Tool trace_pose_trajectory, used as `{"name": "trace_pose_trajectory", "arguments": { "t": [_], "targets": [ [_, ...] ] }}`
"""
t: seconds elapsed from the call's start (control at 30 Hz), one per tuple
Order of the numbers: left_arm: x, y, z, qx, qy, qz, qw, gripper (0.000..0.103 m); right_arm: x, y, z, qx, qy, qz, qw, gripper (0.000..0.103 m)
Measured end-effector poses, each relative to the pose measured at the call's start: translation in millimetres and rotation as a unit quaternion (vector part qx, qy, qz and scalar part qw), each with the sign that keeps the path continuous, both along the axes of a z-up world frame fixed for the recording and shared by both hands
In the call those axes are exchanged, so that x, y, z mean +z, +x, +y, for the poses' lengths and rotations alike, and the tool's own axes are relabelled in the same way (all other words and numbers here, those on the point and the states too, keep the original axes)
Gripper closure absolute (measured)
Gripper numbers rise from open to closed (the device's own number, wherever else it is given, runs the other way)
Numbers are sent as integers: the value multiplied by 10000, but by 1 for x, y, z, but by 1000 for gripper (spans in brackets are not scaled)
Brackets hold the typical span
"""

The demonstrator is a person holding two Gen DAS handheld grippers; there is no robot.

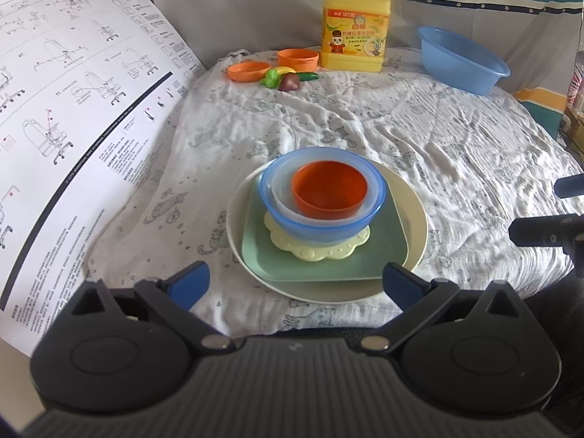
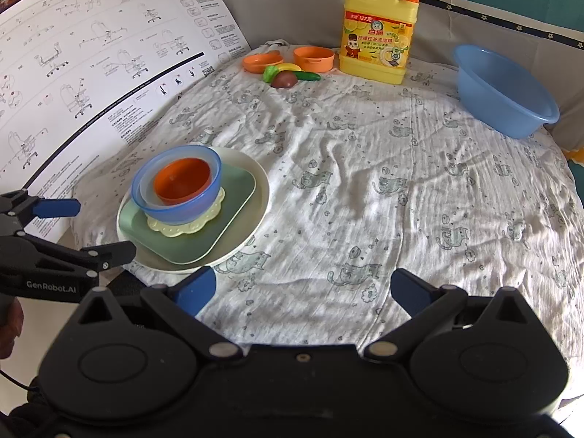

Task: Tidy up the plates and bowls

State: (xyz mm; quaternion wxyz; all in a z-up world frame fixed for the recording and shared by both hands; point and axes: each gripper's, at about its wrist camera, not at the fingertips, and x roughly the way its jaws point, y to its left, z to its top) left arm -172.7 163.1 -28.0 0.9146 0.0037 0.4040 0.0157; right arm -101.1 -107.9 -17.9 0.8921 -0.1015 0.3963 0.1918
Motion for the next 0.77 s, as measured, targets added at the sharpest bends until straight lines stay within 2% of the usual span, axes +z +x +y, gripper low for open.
{"name": "trace_pose_trajectory", "arguments": {
  "t": [0.4,0.57,0.77],
  "targets": [
    [-1,0,0,-11,17,29,10000,0,0,0,0,-3,-5,3,10000,0],
    [3,-1,1,-144,204,8,9997,0,-1,0,0,-5,-6,0,10000,0],
    [6,-1,3,-181,200,13,9996,0,-1,0,0,34,-29,-7,10000,0]
  ]
}}
